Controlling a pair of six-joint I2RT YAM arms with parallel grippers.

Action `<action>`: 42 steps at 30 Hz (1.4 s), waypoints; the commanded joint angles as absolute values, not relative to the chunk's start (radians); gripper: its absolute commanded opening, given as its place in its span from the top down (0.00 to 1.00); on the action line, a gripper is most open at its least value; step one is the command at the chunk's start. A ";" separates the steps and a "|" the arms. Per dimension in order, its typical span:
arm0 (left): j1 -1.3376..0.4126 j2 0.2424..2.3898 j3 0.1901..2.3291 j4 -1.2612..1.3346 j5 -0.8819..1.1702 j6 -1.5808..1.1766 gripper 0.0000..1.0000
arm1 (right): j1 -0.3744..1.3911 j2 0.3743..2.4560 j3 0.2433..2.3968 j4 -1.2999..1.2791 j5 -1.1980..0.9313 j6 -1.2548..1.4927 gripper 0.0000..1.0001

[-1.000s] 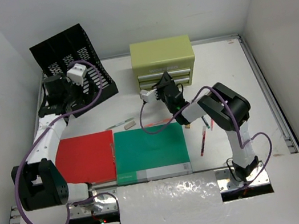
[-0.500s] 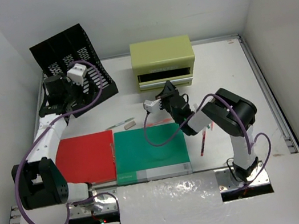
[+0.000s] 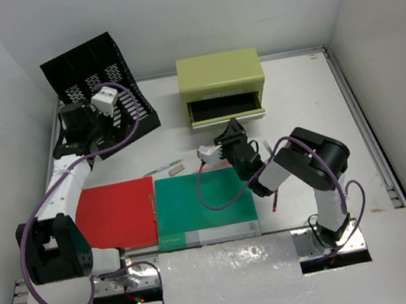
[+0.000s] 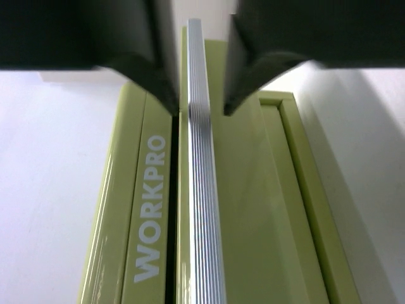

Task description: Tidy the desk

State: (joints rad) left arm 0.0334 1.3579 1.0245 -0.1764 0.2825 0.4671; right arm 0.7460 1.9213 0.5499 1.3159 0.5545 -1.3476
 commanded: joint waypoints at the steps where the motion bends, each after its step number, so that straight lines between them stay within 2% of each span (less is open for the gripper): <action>1: 0.023 1.356 1.022 -0.167 0.301 0.477 0.01 | 0.770 1.856 0.528 1.471 0.607 -1.312 0.65; 2: 0.023 1.355 1.023 -0.170 0.302 0.477 0.00 | 0.773 1.844 0.523 1.474 0.607 -1.302 0.54; 4: 0.025 1.355 1.023 -0.183 0.311 0.480 0.00 | 0.784 1.798 0.502 1.465 0.594 -1.269 0.42; 5: 0.023 1.355 1.025 -0.187 0.314 0.482 0.00 | 0.791 1.780 0.494 1.441 0.588 -1.258 0.32; 7: 0.023 1.355 1.026 -0.201 0.324 0.485 0.00 | 0.801 1.729 0.473 1.413 0.581 -1.237 0.23; 9: 0.025 1.355 1.028 -0.222 0.340 0.492 0.01 | 0.816 1.677 0.442 1.382 0.572 -1.230 0.15; 12: 0.021 1.355 1.037 -0.270 0.391 0.532 0.05 | 0.833 1.599 0.405 1.268 0.534 -1.157 0.09; 14: 0.014 1.356 1.043 -0.333 0.452 0.575 0.09 | 0.836 1.476 0.402 1.049 0.485 -1.024 0.04; 18: -0.093 1.374 1.029 -0.468 0.459 0.751 0.12 | 0.815 1.177 0.478 0.468 0.207 -0.615 0.01; 19: -0.118 1.385 1.025 -0.477 0.436 0.770 0.13 | 0.802 1.140 0.503 0.401 0.162 -0.560 0.01; 22: -0.189 1.457 1.011 -0.476 0.313 0.788 0.24 | 0.773 1.030 0.574 0.232 0.127 -0.402 0.01; 23: -0.199 1.486 1.014 -0.477 0.281 0.788 0.32 | 0.761 1.011 0.610 0.191 0.118 -0.376 0.01; 25: -0.215 1.569 1.037 -0.480 0.270 0.784 0.38 | 0.726 0.986 0.641 0.090 0.095 -0.313 0.01; 28: -0.233 1.676 1.080 -0.465 0.267 0.773 0.49 | 0.674 0.960 0.660 0.046 0.107 -0.233 0.01; 33: -0.250 1.789 1.134 -0.494 0.302 0.785 0.50 | 0.568 0.930 0.640 0.029 0.087 -0.118 0.02; 38: -0.252 1.844 1.126 -0.525 0.356 0.807 0.50 | 0.558 0.910 0.612 0.026 0.132 -0.117 0.02; 41: -0.253 1.879 1.123 -0.503 0.331 0.782 0.59 | 0.557 0.905 0.597 0.038 0.126 -0.121 0.02; 42: -0.253 1.891 1.126 -0.500 0.322 0.775 0.70 | 0.557 0.899 0.592 0.050 0.129 -0.123 0.02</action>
